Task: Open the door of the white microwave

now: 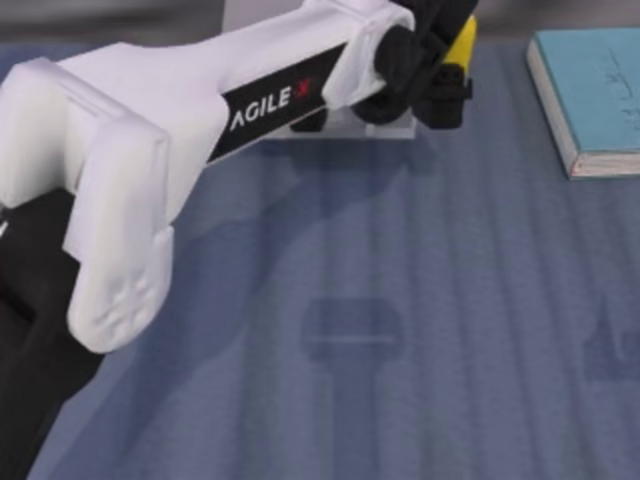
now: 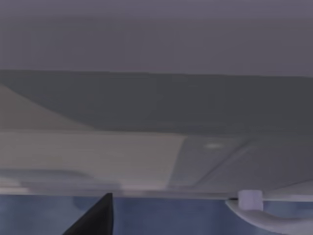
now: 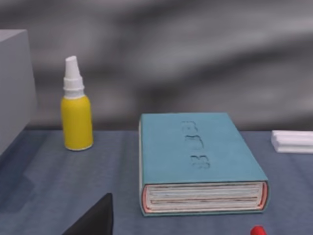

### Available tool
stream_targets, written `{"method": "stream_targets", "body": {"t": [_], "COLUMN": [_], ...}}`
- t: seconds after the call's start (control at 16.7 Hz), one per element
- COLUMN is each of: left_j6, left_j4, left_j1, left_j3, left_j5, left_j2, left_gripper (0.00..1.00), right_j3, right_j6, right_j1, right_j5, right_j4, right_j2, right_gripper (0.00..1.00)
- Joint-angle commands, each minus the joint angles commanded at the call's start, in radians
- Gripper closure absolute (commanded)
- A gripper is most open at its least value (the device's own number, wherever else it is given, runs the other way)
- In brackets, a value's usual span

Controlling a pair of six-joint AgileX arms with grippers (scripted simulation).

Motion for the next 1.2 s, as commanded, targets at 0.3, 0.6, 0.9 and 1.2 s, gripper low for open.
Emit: {"method": "stream_targets", "body": {"t": [0.3, 0.6, 0.9, 1.2], "left_j6": [0.011, 0.011, 0.011, 0.011], "left_j4": [0.018, 0.018, 0.018, 0.018], "left_j1": [0.012, 0.012, 0.012, 0.012], "left_j3": [0.024, 0.024, 0.024, 0.024], "left_j5": [0.007, 0.007, 0.007, 0.007], "left_j2": [0.031, 0.031, 0.031, 0.031], "left_gripper": [0.00, 0.38, 0.75, 1.00], "right_j3": [0.000, 0.000, 0.000, 0.000], "right_j6": [0.000, 0.000, 0.000, 0.000], "right_j1": [0.000, 0.000, 0.000, 0.000], "right_j5": [0.000, 0.000, 0.000, 0.000], "right_j4": [0.000, 0.000, 0.000, 0.000], "right_j2": [0.000, 0.000, 0.000, 0.000], "right_gripper": [0.00, 0.00, 0.00, 0.00]}}
